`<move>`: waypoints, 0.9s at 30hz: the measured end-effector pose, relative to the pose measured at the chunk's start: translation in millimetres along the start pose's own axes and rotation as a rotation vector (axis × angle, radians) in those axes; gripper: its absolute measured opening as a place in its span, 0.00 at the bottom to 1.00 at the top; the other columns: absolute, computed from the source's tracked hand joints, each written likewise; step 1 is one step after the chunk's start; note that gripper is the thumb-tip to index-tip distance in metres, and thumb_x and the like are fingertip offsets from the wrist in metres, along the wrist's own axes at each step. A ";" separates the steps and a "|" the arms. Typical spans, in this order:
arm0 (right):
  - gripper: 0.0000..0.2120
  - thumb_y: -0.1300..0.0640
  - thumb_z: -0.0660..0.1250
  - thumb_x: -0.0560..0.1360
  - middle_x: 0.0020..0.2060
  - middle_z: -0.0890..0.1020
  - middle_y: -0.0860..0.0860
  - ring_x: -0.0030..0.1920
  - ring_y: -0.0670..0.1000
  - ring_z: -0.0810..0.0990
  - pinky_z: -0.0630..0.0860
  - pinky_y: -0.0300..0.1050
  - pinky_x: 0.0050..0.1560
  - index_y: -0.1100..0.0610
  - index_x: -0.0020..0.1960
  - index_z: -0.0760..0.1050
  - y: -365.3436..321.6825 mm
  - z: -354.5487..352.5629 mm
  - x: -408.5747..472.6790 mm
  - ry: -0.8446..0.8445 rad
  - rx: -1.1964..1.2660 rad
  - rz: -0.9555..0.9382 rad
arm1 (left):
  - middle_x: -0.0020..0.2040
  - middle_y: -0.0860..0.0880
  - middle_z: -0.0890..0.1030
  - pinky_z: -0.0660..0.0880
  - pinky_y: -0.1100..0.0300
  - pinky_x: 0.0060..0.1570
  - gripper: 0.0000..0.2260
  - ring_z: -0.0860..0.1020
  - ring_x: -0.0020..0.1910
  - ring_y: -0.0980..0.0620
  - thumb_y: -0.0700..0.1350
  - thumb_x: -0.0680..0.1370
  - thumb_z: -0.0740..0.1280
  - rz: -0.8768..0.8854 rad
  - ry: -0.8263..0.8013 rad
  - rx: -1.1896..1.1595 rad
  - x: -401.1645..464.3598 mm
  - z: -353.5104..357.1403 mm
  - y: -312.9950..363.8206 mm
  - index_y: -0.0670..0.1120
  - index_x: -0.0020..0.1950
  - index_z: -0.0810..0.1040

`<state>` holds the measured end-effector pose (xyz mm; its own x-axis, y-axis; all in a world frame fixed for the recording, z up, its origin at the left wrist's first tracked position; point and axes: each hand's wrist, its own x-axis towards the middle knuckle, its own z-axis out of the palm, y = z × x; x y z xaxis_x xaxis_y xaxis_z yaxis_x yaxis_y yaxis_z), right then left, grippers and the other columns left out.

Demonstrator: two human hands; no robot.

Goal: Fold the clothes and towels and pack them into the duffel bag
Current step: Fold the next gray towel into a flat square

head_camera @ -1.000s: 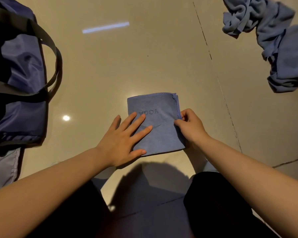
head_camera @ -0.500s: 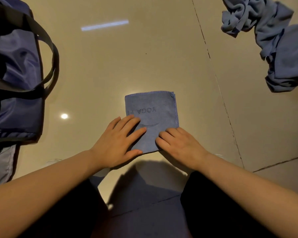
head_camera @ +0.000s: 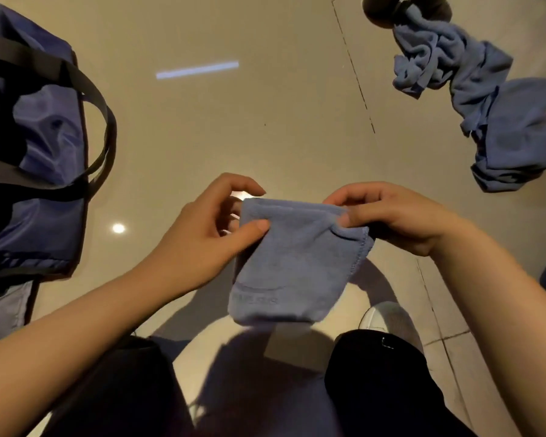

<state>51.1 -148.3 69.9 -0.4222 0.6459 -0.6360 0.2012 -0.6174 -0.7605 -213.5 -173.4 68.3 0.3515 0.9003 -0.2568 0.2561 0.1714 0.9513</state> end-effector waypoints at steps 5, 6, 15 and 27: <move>0.03 0.61 0.68 0.76 0.42 0.80 0.51 0.43 0.49 0.77 0.74 0.39 0.43 0.55 0.49 0.79 16.8 -7.7 24.2 0.443 -0.132 0.075 | 0.54 0.47 0.79 0.80 0.51 0.50 0.16 0.81 0.48 0.46 0.45 0.78 0.67 -0.320 0.038 0.098 34.8 7.8 -27.5 0.57 0.63 0.70; 0.04 0.59 0.67 0.77 0.43 0.79 0.50 0.43 0.49 0.77 0.72 0.38 0.43 0.55 0.52 0.77 23.6 -10.7 28.9 0.591 -0.244 0.079 | 0.61 0.47 0.76 0.77 0.51 0.56 0.19 0.79 0.54 0.46 0.47 0.78 0.66 -0.315 0.049 0.248 40.3 6.9 -40.2 0.56 0.68 0.68; 0.33 0.51 0.66 0.75 0.75 0.59 0.56 0.73 0.57 0.58 0.61 0.49 0.69 0.52 0.77 0.58 96.9 72.7 38.4 0.218 -1.164 -0.165 | 0.75 0.40 0.65 0.73 0.36 0.58 0.36 0.66 0.71 0.37 0.70 0.75 0.51 0.176 -0.371 1.200 12.3 12.3 -123.1 0.48 0.75 0.63; 0.45 0.26 0.60 0.68 0.78 0.41 0.47 0.78 0.51 0.42 0.44 0.57 0.76 0.42 0.78 0.46 104.4 8.3 21.1 0.268 -1.216 0.136 | 0.76 0.38 0.60 0.70 0.40 0.64 0.39 0.66 0.71 0.35 0.69 0.72 0.56 0.308 -0.399 0.977 64.0 40.6 -94.7 0.46 0.77 0.62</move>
<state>55.8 -202.9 -21.9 -0.1698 0.7687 -0.6166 0.9740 0.0356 -0.2238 -178.6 -148.2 -45.2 0.7435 0.6259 -0.2356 0.6482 -0.5876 0.4844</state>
